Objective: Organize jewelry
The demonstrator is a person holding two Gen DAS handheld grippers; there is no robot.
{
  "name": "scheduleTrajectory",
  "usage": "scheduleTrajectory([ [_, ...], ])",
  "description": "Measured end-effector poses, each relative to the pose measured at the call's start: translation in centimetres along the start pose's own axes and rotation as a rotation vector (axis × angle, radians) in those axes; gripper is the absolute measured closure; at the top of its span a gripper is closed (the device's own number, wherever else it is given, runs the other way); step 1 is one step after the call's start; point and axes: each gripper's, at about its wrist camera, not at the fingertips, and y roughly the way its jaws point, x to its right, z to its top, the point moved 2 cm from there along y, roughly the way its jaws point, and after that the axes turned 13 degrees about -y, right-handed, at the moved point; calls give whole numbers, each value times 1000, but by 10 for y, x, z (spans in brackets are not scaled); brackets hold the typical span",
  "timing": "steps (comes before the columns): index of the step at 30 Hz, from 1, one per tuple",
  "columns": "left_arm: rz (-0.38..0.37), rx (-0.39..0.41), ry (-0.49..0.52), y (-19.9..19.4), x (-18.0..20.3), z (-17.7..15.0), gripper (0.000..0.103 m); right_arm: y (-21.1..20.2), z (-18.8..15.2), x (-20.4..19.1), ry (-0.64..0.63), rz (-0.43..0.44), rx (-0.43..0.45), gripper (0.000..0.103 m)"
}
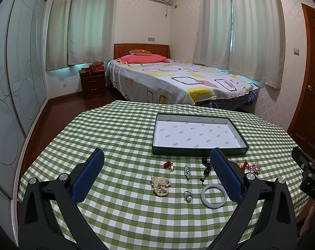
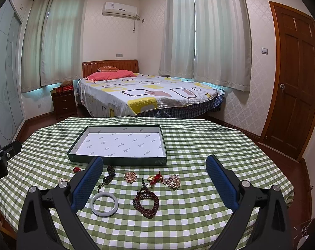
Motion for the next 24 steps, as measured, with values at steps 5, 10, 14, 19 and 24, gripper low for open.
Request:
scheduleTrajectory([
  [5,-1,0,-1,0,0,0,4,0,0,0,2,1,0,7],
  [10,-7,2,0,0,1,1,4,0,0,1,2,1,0,7],
  [14,-11,-2,-1,0,1,0,4,0,0,1,3,1,0,7],
  [19,-17,-7,-2,2,1,-1,4,-2,1,-1,3,2,-2,7],
  [24,-18,-7,-3,2,1,-1,4,-1,1,-1,2,1,-2,7],
])
